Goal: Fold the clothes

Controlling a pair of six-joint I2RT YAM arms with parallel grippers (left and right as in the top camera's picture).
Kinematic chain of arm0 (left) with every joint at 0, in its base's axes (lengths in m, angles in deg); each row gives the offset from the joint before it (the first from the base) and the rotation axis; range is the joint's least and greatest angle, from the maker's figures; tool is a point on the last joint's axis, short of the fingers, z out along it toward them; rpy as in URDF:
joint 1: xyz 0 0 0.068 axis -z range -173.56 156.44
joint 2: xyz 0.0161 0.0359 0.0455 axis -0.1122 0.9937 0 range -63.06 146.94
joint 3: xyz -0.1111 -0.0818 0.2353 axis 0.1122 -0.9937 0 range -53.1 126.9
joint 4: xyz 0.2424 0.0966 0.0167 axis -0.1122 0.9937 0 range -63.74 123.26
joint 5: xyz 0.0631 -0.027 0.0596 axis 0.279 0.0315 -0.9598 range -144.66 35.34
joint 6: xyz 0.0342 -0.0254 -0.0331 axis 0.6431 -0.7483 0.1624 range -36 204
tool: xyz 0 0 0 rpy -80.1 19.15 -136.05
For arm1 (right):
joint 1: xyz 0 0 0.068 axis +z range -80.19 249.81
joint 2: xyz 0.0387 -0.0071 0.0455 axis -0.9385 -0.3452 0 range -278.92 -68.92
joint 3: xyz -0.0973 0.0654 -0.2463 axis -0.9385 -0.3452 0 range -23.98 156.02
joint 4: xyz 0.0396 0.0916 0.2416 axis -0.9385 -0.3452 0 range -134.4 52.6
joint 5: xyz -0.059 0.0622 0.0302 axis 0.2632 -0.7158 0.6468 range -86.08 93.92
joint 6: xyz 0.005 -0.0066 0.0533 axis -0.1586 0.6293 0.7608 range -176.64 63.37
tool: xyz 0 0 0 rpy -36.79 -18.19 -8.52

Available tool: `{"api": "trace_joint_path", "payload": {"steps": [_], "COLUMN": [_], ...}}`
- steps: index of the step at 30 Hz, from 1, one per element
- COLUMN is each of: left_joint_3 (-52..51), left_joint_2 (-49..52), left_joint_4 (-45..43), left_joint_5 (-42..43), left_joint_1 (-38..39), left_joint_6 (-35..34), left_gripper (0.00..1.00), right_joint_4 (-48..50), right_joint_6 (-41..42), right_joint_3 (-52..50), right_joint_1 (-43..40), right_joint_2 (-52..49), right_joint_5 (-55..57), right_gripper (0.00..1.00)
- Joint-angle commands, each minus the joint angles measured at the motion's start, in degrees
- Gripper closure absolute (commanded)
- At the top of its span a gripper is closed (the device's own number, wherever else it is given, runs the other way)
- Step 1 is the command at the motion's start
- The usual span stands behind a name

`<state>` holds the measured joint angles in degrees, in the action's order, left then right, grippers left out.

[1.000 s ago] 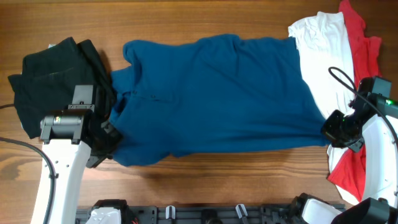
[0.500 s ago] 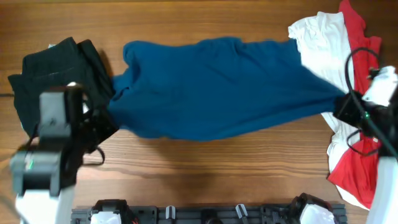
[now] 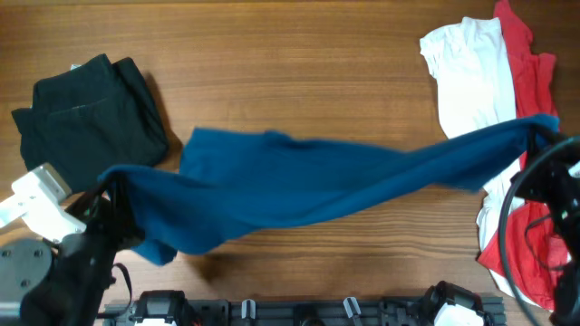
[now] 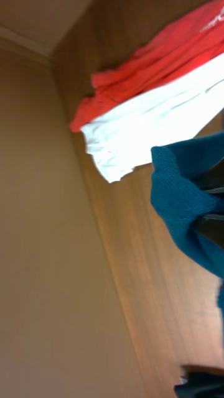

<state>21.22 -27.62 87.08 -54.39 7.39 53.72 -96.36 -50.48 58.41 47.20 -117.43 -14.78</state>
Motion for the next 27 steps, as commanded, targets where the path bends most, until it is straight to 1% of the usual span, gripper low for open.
{"api": "trace_joint_path", "payload": {"steps": [1,5,6,7,10,13,14,15,16,17,20,22,23,25,27], "left_joint_3": [0.7,0.7,0.7,0.7,0.7,1.4,2.3,4.8,6.9,11.1,23.8,33.9,40.1,49.6,55.8], "left_joint_2": [7.0,16.8,20.7,23.8,35.0,46.2,49.0,53.1,55.4,58.6,63.9,65.8,66.5,67.1,67.1], "left_joint_4": [-1.2,-3.6,-5.2,-7.0,-16.3,-27.6,-29.8,-32.4,-33.5,-34.2,-33.6,-33.4,-33.3,-32.9,-32.1], "left_joint_5": [-1.4,-0.4,0.4,1.3,4.6,9.5,10.9,13.1,13.9,14.3,14.3,13.7,12.1,11.0,11.0], "left_joint_1": [-0.5,-0.5,-0.5,-0.5,-0.5,-0.5,-0.5,-0.5,-0.5,-0.5,-0.5,-0.5,-0.6,-1.6,-3.0], "left_joint_6": [-0.2,-0.1,-0.1,-0.1,-0.1,-0.2,-0.2,-0.2,-0.2,-0.1,0.7,3.1,3.3,3.3,3.3], "left_gripper": [0.96,0.96,0.96,0.96,0.96,0.96,0.96,0.96,0.96,0.96,0.96,0.96,0.96,0.96,0.96], "right_joint_4": [1.1,2.5,3.5,4.3,8.9,13.3,14.7,16.0,17.3,18.4,20.0,20.2,19.8,19.2,17.9], "right_joint_6": [-0.3,-2.1,-2.6,-2.6,-2.5,0.8,2.3,3.8,4.8,5.3,6.3,6.3,6.3,7.4,7.4], "right_joint_3": [0.5,0.5,0.5,0.5,0.5,2.1,3.6,5.7,8.2,11.2,21.2,30.9,36.7,43.6,48.7], "right_joint_1": [-0.3,0.2,1.1,1.7,5.0,8.7,9.9,11.1,12.2,13.3,16.0,17.7,18.3,18.3,17.7], "right_joint_2": [-9.4,-19.2,-23.9,-26.2,-35.8,-44.4,-47.0,-49.4,-51.3,-52.8,-54.2,-54.1,-54.1,-54.1,-54.0], "right_joint_5": [-2.9,-5.9,-6.1,-6.1,-6.7,-6.6,-6.6,-6.6,-6.5,-6.0,-1.2,5.4,8.5,10.5,12.0], "right_gripper": [0.96,0.96,0.96,0.96,0.96,0.96,0.96,0.96,0.96,0.96,0.96,0.96,0.96,0.96,0.96]}}
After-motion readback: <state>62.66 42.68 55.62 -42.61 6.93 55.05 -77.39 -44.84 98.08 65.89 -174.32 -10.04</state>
